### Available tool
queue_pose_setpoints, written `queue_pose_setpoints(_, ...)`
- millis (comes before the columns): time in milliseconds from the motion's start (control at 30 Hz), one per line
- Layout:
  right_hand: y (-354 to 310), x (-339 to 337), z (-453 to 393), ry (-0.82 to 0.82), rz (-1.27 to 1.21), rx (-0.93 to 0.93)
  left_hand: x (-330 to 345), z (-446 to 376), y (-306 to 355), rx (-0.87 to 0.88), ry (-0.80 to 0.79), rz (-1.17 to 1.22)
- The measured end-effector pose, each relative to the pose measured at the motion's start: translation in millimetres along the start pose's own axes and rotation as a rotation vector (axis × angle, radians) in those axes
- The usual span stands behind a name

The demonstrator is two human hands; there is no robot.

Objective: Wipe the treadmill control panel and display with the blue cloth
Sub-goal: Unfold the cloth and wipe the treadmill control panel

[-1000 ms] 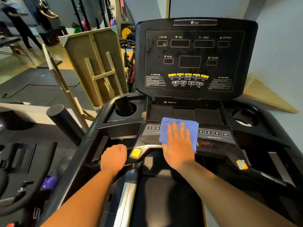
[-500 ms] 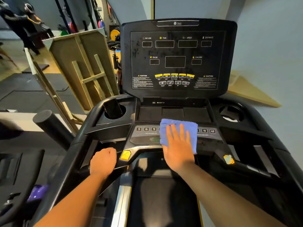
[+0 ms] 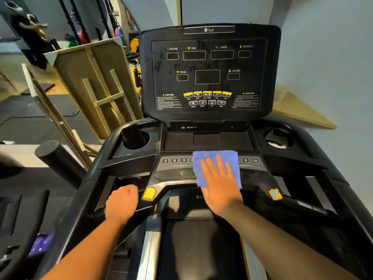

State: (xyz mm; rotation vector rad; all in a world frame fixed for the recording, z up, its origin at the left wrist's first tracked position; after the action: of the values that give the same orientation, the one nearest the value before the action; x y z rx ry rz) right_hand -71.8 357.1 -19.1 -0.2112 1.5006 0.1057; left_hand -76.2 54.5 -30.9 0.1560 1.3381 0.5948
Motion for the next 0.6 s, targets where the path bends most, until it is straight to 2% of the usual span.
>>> queue_pose_setpoints(67, 25.9, 2.5, 15.9, -0.017, 0.056, -0.181, -0.2, -0.6, -0.1, 0.001, 0.006, -0.018)
queue_pose_setpoints(100, 41.7, 2.0, 22.3, 0.019, 0.085, -0.214, 0.2, -0.9, -0.5, 0.003, 0.01, -0.023)
queue_pose_setpoints(133, 56.6, 3.7, 26.6, 0.043, 0.079, -0.184, 0.5, -1.1, -0.8, 0.005, 0.012, -0.024)
queue_pose_setpoints(233, 62.5, -6.2, 20.5, 0.13, -0.052, 0.127, 0.0, -1.7, -0.4, 0.005, 0.02, -0.028)
queue_pose_setpoints(300, 38.9, -9.7, 5.0, 0.079, -0.096, 0.271, 1.0, -2.2, -1.5, 0.007, 0.017, -0.035)
queue_pose_setpoints(333, 26.9, -11.7, 1.9, 0.042, -0.064, 0.262, 1.3, -1.4, -1.1, 0.01, 0.018, -0.034)
queue_pose_setpoints(400, 21.9, -9.9, 4.8, 0.003, -0.003, 0.094, 0.9, 0.4, 0.2, 0.01, 0.02, -0.031)
queue_pose_setpoints(467, 41.1, -2.5, 23.1, 0.012, 0.038, -0.082, 0.7, 0.6, 0.1, 0.005, 0.023, -0.02)
queue_pose_setpoints(500, 56.2, 1.8, 33.1, 0.033, 0.073, -0.105, 1.0, 0.9, 0.0, 0.002, 0.026, -0.012)
queue_pose_setpoints(600, 89.0, 4.8, 47.9, 0.081, 0.061, 0.086, 1.9, 1.8, 0.6, 0.0, 0.024, 0.003)
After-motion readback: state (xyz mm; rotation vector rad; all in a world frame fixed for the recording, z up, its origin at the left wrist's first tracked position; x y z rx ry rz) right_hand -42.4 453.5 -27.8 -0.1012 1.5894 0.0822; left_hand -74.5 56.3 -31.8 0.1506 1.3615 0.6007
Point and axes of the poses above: each hand's wrist, its own z-axis away from the middle knuckle, its own x-axis out of the palm, y = z × x, the point moved 2 cm from there along -z, towards the middle knuckle, and after that the axes turned 12 degrees about -y, right-handed, at the moved point
